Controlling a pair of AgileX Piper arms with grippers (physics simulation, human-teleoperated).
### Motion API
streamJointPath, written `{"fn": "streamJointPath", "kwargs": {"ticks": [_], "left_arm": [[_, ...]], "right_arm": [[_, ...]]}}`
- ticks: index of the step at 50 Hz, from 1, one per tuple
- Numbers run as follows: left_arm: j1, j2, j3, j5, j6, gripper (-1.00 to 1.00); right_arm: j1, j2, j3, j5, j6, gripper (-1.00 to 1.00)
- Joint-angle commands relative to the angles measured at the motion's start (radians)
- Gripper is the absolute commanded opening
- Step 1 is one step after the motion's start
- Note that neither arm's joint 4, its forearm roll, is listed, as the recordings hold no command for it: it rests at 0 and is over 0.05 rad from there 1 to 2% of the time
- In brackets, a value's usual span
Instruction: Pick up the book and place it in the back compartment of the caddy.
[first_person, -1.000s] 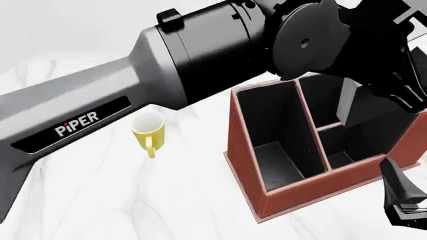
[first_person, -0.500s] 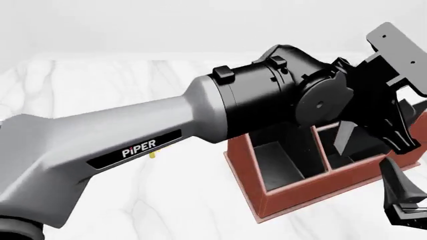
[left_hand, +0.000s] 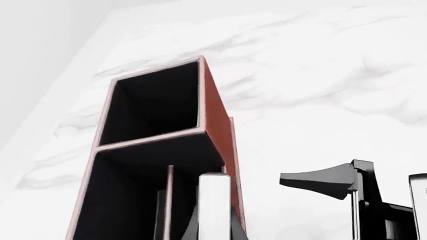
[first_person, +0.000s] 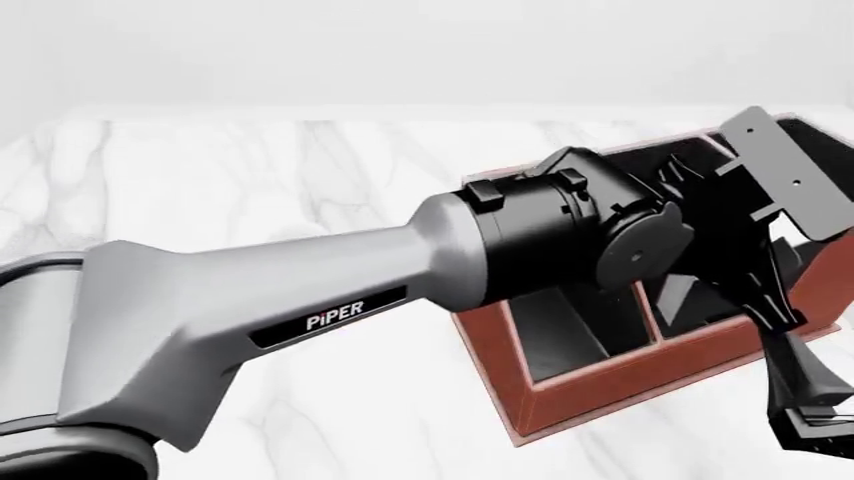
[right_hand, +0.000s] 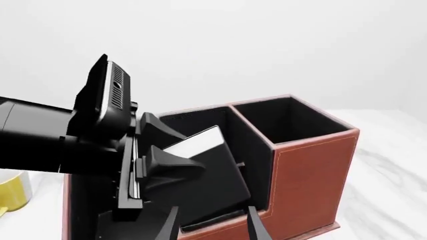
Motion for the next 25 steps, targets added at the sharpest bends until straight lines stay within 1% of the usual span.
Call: {"fn": "streamJointPath", "kwargs": {"ticks": [1,15,25], "left_arm": [[0.007,0.016,-0.004,-0.030,0.032,-1.00],[0.006,0.036,0.016,-0.071,0.028,-1.00],[0.017,0.057,0.008,-0.086,0.026,-1.00]], "right_arm": [[0.000,-0.002,0.000,0.001,0.003,1.00],[-0.001,-0.014,0.000,0.014,0.008,1.00],[-0.003,-0.013,0.000,0.013,0.012,1.00]]}}
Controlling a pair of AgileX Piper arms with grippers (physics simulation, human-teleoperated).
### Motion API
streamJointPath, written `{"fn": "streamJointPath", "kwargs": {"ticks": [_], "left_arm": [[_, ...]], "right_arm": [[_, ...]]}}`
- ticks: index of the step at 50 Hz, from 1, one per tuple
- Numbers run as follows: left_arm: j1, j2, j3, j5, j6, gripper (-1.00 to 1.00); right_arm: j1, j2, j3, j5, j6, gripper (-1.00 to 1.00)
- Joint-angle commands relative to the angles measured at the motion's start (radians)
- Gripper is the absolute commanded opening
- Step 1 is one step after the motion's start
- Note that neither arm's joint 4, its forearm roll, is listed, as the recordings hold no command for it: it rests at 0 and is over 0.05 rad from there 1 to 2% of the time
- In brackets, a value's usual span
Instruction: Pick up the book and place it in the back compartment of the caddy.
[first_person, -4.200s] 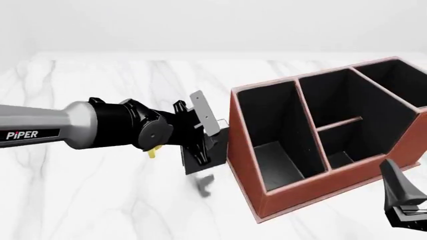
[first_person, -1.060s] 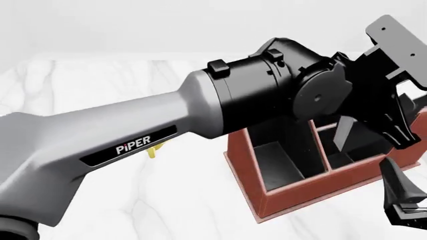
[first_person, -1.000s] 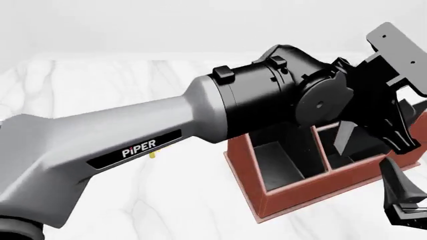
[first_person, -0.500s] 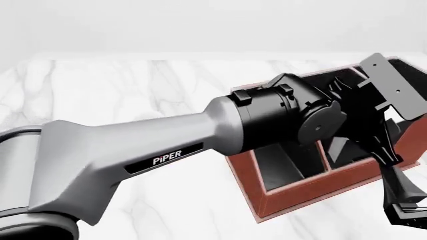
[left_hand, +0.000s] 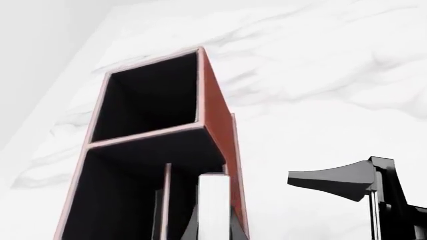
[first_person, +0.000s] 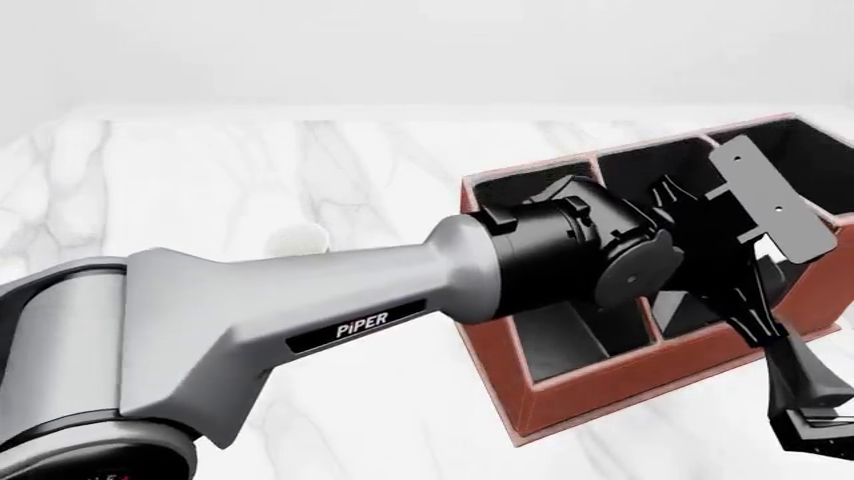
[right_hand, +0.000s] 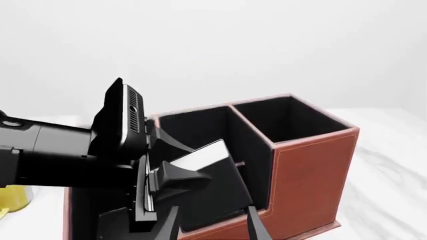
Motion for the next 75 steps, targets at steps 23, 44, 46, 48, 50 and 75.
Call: {"fn": "streamJointPath", "kwargs": {"ticks": [23,44,46,48,50,75], "left_arm": [[0.017,0.059,0.008,-0.055,0.009,-1.00],[0.021,0.074,0.000,-0.051,-0.013,1.00],[0.021,0.068,0.001,-0.050,-0.020,1.00],[0.018,0.061,0.006,-0.048,-0.021,1.00],[0.019,0.052,0.007,-0.047,-0.026,1.00],[0.045,-0.099,-0.011,0.049,-0.023,1.00]], "right_arm": [[-0.002,0.010,0.000,-0.010,0.007,1.00],[-0.002,0.006,0.000,-0.005,0.005,1.00],[-0.002,0.003,0.000,-0.003,0.004,1.00],[-0.002,0.000,0.000,0.000,0.003,1.00],[-0.002,-0.002,0.000,0.001,0.002,1.00],[0.001,-0.029,0.000,0.022,-0.007,1.00]]}}
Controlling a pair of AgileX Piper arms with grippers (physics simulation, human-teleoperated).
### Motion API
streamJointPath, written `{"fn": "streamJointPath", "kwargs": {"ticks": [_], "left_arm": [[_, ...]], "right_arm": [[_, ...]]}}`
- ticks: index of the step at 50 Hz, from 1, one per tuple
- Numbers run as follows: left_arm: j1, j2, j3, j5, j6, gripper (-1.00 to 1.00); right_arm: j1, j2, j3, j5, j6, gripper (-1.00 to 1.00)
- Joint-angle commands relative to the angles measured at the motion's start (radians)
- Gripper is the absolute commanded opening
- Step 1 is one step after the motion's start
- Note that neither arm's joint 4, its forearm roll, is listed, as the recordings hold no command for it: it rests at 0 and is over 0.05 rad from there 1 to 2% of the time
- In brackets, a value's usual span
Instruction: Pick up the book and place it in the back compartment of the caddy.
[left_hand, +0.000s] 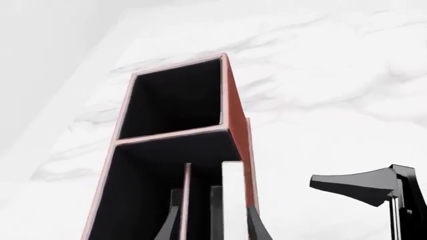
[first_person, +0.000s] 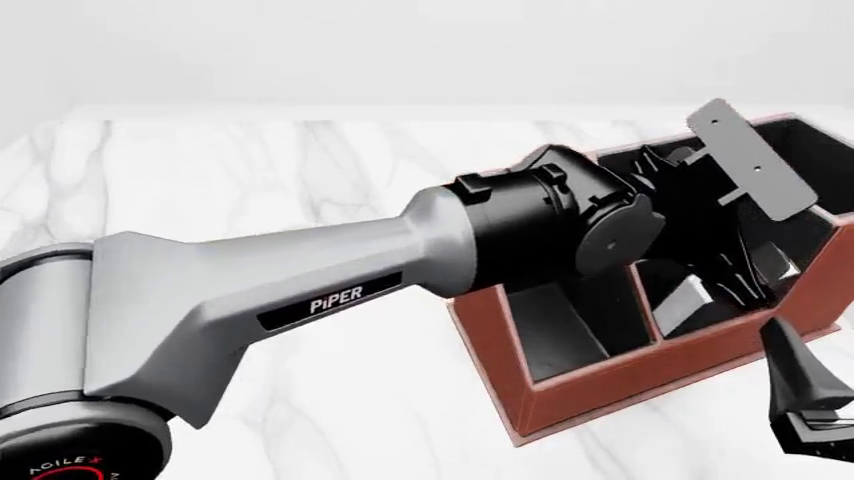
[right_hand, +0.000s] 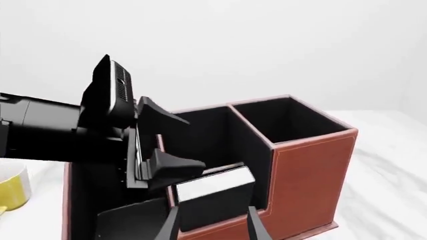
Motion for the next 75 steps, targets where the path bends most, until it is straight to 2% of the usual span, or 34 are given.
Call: {"fn": "streamJointPath", "kwargs": {"ticks": [1,12,18,22,23,24,25,26,27,28,29,30,32,33,34,35,36,37,39,40,42,47,50,52,54,56,59,60,62,63,65,71,75], "left_arm": [[0.012,-0.069,-0.009,0.046,0.006,1.00],[0.015,-0.165,-0.012,0.104,0.034,1.00],[0.055,-0.230,-0.009,0.112,0.027,1.00],[0.091,-0.275,0.045,0.082,0.024,1.00],[0.097,-0.299,0.073,0.069,0.005,1.00],[0.104,-0.320,0.103,0.049,0.005,1.00],[0.119,-0.377,0.185,-0.003,-0.017,1.00],[0.119,-0.378,0.188,-0.005,-0.017,1.00],[0.127,-0.405,0.230,-0.033,-0.022,1.00],[0.141,-0.454,0.299,-0.083,-0.053,1.00],[0.173,-0.528,0.413,-0.172,-0.065,1.00],[0.173,-0.529,0.417,-0.174,-0.065,1.00],[0.237,-0.628,0.590,-0.311,-0.032,1.00],[0.249,-0.679,0.666,-0.368,-0.044,1.00],[0.274,-0.726,0.728,-0.389,-0.128,1.00],[0.288,-0.745,0.759,-0.409,-0.121,1.00],[0.316,-0.831,0.889,-0.497,-0.100,1.00],[0.337,-0.858,0.931,-0.516,-0.133,1.00],[0.387,-0.912,1.051,-0.603,-0.120,1.00],[0.411,-0.918,1.079,-0.618,-0.160,1.00],[0.451,-0.954,1.176,-0.696,-0.188,1.00],[0.542,-1.008,1.329,-0.843,-0.250,1.00],[0.542,-1.031,1.373,-0.880,-0.262,1.00],[0.549,-1.048,1.386,-0.892,-0.306,1.00],[0.558,-1.056,1.387,-0.896,-0.308,1.00],[0.562,-1.053,1.377,-0.885,-0.306,1.00],[0.585,-1.088,1.367,-0.861,-0.333,1.00],[0.587,-1.101,1.363,-0.847,-0.327,1.00],[0.590,-1.107,1.363,-0.844,-0.325,1.00],[0.606,-1.123,1.359,-0.835,-0.324,1.00],[0.611,-1.161,1.353,-0.805,-0.342,1.00],[0.597,-1.310,1.339,-0.706,-0.305,1.00],[0.570,-1.405,1.314,-0.637,-0.286,1.00]], "right_arm": [[0.002,-0.014,0.000,0.009,-0.003,1.00],[0.004,-0.008,0.000,0.002,-0.009,1.00],[0.003,-0.009,0.000,0.004,-0.013,1.00],[0.002,-0.004,0.000,0.002,-0.016,1.00],[0.001,-0.003,0.000,0.001,-0.017,1.00],[0.001,-0.002,0.000,0.001,-0.017,1.00],[-0.002,0.012,0.000,-0.009,-0.017,1.00],[-0.002,0.013,0.000,-0.011,-0.017,1.00],[-0.002,0.021,0.000,-0.016,-0.017,1.00],[-0.001,0.026,0.000,-0.021,-0.019,1.00],[0.001,0.033,0.000,-0.025,-0.021,1.00],[0.001,0.033,0.000,-0.025,-0.021,1.00],[0.001,0.036,0.000,-0.025,-0.019,1.00],[0.002,0.040,0.000,-0.029,-0.018,1.00],[0.001,0.058,0.000,-0.041,-0.014,1.00],[0.003,0.068,0.000,-0.049,-0.012,1.00],[0.005,0.111,0.000,-0.080,0.001,1.00],[0.007,0.141,0.000,-0.101,0.009,1.00],[0.006,0.185,0.000,-0.137,0.008,1.00],[0.011,0.193,0.000,-0.144,-0.002,1.00],[0.011,0.194,-0.018,-0.137,-0.015,1.00],[0.020,0.181,-0.181,-0.007,-0.027,1.00],[0.044,0.190,-0.294,0.074,-0.052,1.00],[0.065,0.196,-0.395,0.137,-0.094,1.00],[0.076,0.206,-0.473,0.183,-0.077,1.00],[0.101,0.208,-0.548,0.233,-0.061,1.00],[0.131,0.211,-0.652,0.290,-0.096,1.00],[0.140,0.216,-0.706,0.320,-0.095,1.00],[0.145,0.217,-0.726,0.332,-0.093,1.00],[0.164,0.221,-0.774,0.361,-0.102,1.00],[0.178,0.211,-0.869,0.416,-0.134,1.00],[0.214,0.179,-1.197,0.583,-0.202,1.00],[0.256,0.126,-1.397,0.647,-0.319,1.00]]}}
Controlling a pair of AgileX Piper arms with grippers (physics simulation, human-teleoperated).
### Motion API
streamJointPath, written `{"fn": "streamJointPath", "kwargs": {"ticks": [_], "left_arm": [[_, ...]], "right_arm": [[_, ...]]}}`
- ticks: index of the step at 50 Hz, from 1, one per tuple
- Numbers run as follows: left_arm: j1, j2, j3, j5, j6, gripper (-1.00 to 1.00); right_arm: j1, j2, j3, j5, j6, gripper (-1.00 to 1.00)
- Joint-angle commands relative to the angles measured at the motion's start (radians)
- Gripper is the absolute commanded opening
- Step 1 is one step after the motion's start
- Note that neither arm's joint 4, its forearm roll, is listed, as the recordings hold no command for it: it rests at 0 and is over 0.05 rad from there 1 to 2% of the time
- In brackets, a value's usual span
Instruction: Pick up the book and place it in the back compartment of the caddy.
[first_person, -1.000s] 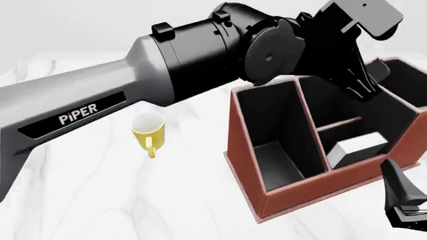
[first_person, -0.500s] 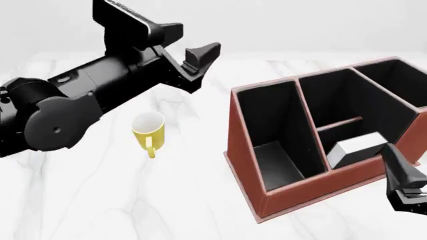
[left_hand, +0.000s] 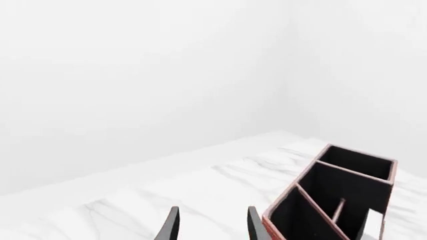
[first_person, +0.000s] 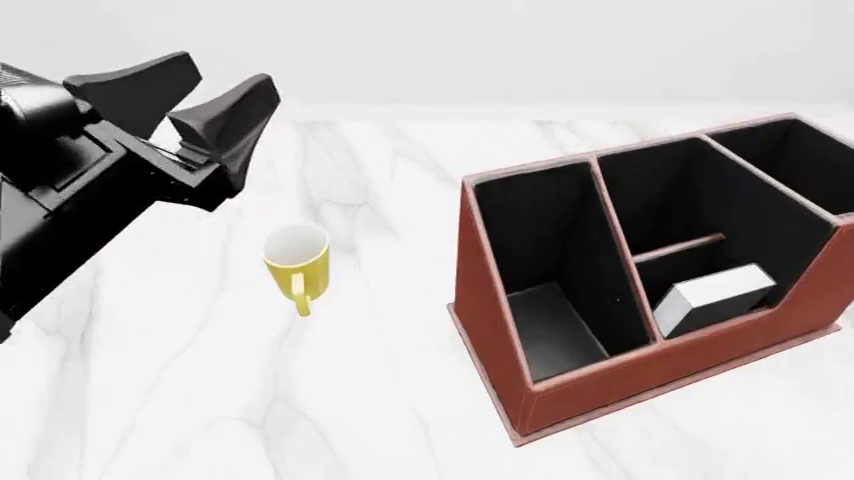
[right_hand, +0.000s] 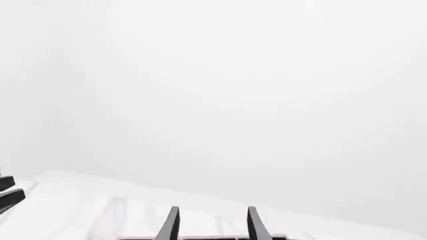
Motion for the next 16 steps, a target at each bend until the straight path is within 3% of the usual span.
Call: {"fn": "streamJointPath", "kwargs": {"ticks": [1,5,8,11,14,15,16], "left_arm": [[-0.009,-0.225,-0.007,0.116,0.034,1.00],[-0.028,-0.309,-0.013,0.153,0.057,1.00],[0.022,-0.375,-0.019,0.160,0.051,1.00],[0.051,-0.431,-0.022,0.176,0.048,1.00],[0.109,-0.589,-0.014,0.206,0.016,1.00],[0.121,-0.688,0.008,0.199,-0.086,1.00],[0.149,-0.732,0.016,0.211,-0.114,1.00]], "right_arm": [[0.096,-0.073,-0.496,0.216,-0.193,1.00],[0.136,-0.142,-0.576,0.197,-0.276,1.00],[0.164,-0.209,-0.566,0.144,-0.318,1.00],[0.144,-0.239,-0.535,0.086,-0.308,1.00],[0.125,-0.240,-0.426,-0.018,-0.231,1.00],[0.115,-0.240,-0.368,-0.047,-0.123,1.00],[0.064,-0.240,-0.320,-0.063,-0.021,1.00]]}}
